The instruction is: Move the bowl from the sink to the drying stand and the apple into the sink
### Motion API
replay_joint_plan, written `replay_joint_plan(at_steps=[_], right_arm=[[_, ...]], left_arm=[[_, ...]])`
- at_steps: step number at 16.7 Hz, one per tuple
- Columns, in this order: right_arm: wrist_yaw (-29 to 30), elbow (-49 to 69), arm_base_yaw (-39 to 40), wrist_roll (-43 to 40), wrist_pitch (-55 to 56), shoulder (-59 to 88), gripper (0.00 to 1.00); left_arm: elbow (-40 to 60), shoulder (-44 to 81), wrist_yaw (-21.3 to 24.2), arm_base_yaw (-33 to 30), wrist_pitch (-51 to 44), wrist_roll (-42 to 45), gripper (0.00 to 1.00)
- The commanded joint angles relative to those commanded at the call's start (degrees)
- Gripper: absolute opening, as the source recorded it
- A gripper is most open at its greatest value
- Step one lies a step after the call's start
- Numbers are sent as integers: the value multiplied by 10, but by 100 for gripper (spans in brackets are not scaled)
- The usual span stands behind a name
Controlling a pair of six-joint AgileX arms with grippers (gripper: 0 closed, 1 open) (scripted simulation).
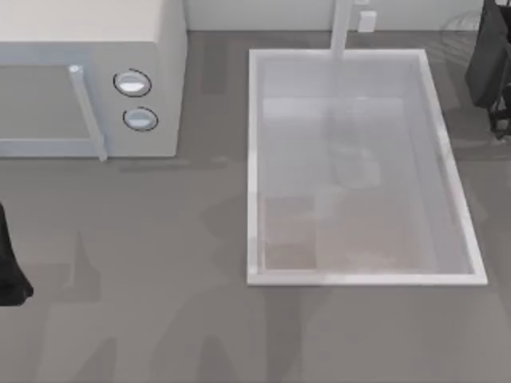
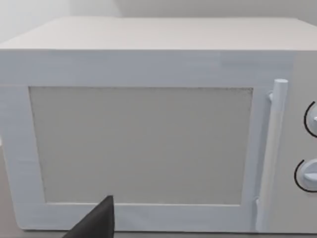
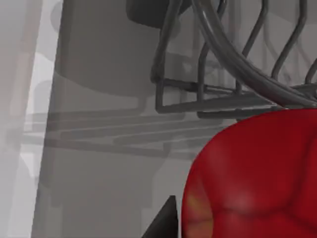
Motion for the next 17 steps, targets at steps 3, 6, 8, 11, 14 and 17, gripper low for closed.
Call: replay_joint_plan(at_steps=[3,6,8,11,14,17], right_arm=[[57,-55,75,22,184,-10,0],[116,-113,151,42,359,-18,0],[154,-151,199,55,465,-24,0],[202,-201,263,72,598,-34,0],[236,-239,309,86,691,-44,0],[252,-257,332,93,734,-50,0]], left_arm=[[0,0,0,0,0,0,100],[0,0,0,0,0,0,100],[0,0,0,0,0,0,100],[0,0,0,0,0,0,100],[0,0,0,0,0,0,100],[0,0,0,0,0,0,100]])
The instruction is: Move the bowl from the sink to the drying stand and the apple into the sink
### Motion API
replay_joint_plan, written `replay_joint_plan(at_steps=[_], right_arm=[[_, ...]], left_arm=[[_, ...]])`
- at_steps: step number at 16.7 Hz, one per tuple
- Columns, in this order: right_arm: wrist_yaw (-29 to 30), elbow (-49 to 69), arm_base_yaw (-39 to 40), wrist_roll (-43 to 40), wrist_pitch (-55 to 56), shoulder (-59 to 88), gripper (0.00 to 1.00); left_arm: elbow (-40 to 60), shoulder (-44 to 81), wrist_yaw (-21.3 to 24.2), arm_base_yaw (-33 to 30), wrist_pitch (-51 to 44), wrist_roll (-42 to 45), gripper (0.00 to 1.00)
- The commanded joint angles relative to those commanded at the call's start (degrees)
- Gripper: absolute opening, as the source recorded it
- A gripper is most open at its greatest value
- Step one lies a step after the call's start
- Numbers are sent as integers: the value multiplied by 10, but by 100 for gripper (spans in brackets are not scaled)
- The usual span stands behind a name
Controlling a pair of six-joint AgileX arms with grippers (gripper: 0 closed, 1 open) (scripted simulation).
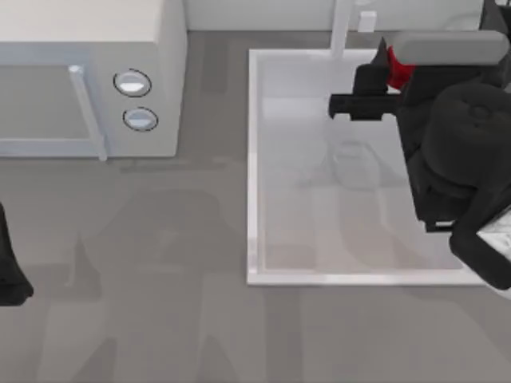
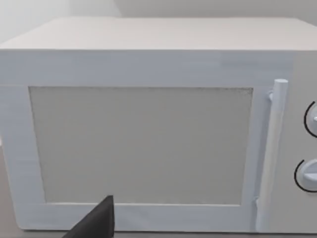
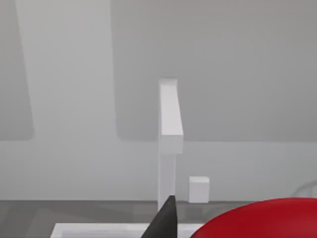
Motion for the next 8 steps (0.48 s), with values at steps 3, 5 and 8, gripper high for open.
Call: replay_joint_plan(at_steps=[3,5,8], right_arm=[[1,-1,1,0,3,0,0],[-1,1,-1,1,1,2,0],[0,-1,0,1,22,24,0]], left_arm=[[0,0,0,0,0,0,100],[0,0,0,0,0,0,100],[0,0,0,0,0,0,100]])
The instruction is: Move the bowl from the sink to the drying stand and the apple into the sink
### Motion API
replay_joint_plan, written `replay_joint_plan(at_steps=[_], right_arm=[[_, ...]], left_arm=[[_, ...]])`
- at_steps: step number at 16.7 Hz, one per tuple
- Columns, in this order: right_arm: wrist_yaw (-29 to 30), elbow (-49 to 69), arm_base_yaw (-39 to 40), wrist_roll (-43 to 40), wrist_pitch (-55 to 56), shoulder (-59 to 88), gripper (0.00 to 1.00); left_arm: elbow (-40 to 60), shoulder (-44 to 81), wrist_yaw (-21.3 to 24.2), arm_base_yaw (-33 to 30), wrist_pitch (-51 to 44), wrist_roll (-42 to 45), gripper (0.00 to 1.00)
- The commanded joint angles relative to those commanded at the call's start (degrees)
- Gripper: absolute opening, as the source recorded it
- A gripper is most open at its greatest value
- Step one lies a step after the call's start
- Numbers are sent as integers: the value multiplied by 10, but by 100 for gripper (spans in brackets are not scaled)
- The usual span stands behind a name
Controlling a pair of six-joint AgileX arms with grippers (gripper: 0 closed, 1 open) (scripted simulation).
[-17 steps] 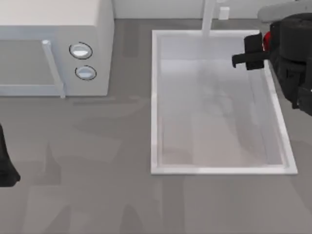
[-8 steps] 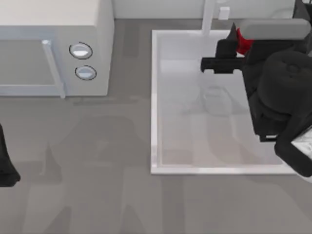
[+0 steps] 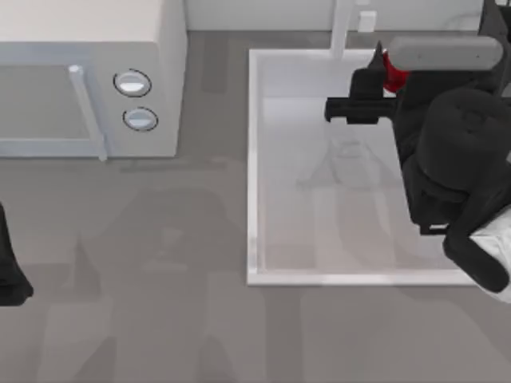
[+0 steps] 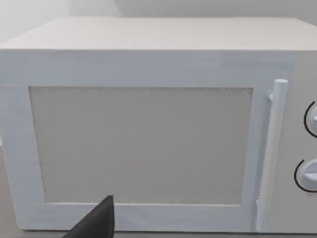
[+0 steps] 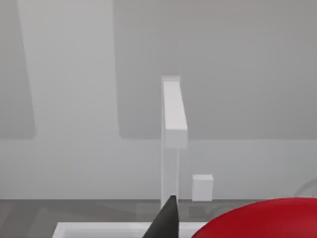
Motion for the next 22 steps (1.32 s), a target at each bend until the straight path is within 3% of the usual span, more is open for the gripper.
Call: replay_joint_plan(at_steps=[11,18,22], right_arm=[[6,-51,1,-3,367,306,0],[6,-57,0,-3,400,337,0],[6,-57,0,-3,400,337,30]], left_arm=[[0,0,0,0,0,0,100],[0,0,0,0,0,0,100],[0,0,0,0,0,0,100]])
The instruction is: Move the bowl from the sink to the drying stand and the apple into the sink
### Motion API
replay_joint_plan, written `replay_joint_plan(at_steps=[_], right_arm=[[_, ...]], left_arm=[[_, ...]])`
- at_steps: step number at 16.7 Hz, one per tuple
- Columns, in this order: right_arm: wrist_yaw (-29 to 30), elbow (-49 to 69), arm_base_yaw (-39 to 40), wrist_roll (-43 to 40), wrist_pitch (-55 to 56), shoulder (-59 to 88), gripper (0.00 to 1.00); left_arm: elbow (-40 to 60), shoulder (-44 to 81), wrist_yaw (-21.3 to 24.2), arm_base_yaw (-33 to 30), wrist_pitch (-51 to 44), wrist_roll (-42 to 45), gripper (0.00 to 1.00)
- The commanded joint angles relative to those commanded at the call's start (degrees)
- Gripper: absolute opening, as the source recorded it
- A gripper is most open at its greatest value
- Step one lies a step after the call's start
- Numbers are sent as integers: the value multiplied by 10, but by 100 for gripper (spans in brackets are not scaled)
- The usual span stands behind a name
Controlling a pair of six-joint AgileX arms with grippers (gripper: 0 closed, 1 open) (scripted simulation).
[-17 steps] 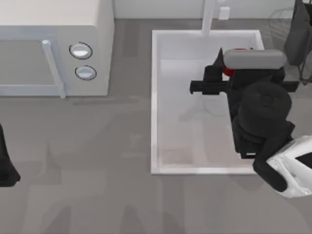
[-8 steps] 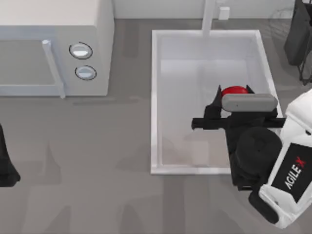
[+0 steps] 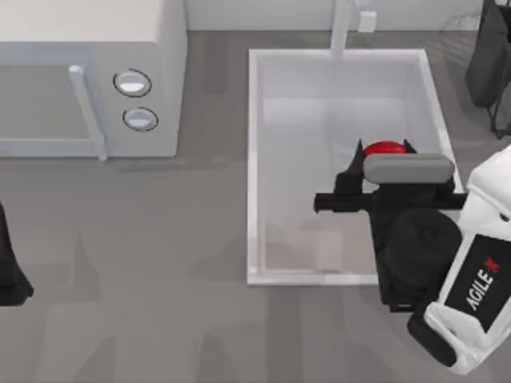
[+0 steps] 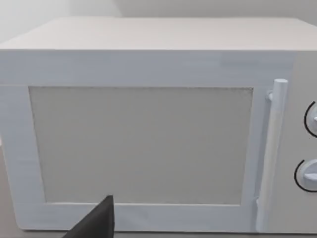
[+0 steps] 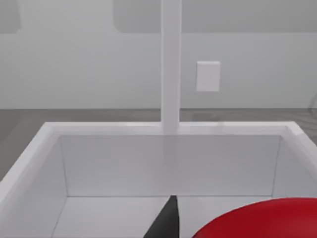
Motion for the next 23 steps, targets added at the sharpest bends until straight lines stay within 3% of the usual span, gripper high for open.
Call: replay_joint_plan(at_steps=[9,19,23], right_arm=[[0,0,0,0,0,0,98],[0,0,0,0,0,0,100],[-29,-30,-36,1,-55,-59,100]], left_arm=[[0,0,0,0,0,0,100],[0,0,0,0,0,0,100],[0,0,0,0,0,0,100]])
